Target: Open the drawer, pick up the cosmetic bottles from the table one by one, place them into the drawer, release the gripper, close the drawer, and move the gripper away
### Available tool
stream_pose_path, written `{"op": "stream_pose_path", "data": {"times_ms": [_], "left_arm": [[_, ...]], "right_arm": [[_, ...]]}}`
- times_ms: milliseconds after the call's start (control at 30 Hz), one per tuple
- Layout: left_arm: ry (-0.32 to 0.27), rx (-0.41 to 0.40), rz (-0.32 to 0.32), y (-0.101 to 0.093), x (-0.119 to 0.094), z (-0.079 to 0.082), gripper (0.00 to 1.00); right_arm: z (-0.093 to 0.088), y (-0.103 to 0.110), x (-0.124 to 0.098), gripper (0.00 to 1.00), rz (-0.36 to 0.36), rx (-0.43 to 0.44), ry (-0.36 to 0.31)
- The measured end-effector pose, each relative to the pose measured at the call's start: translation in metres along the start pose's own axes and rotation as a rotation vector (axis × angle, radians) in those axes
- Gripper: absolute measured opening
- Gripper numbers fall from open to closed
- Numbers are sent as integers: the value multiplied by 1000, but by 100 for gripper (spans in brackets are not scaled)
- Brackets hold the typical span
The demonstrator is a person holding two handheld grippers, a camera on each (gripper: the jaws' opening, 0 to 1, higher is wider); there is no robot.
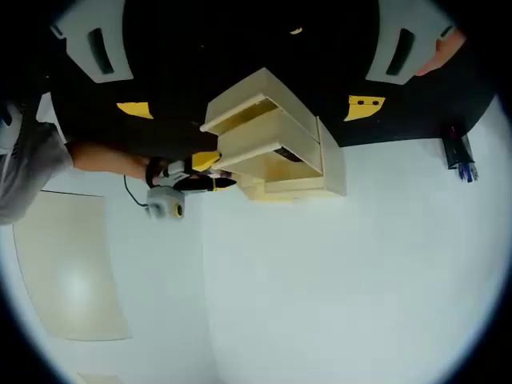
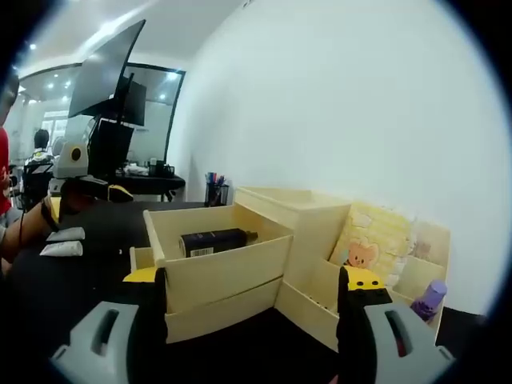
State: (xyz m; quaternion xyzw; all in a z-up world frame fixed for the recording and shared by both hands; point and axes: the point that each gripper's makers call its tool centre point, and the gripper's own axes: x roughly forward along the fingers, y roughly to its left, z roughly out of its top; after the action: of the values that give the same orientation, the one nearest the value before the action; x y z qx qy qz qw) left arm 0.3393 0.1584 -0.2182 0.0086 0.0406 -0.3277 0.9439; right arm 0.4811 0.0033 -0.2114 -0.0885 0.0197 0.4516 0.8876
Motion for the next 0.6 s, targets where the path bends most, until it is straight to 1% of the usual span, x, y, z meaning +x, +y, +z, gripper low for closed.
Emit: {"op": "stream_pose_path", "data": {"times_ms": [100,400,467,600], "left_arm": [[2,1,1,1,0,0,87],[2,3,2,2,-1,0,87],[2,3,2,5,-2,1,87],[5,4,1,5,-1,1,87]], "right_arm": [[1,-1,3,82,-5,13,-6],[4,-12,11,82,-17,22,-9],[4,-17,12,81,-25,26,-10],[2,-23,14,81,-39,34,-8]]}}
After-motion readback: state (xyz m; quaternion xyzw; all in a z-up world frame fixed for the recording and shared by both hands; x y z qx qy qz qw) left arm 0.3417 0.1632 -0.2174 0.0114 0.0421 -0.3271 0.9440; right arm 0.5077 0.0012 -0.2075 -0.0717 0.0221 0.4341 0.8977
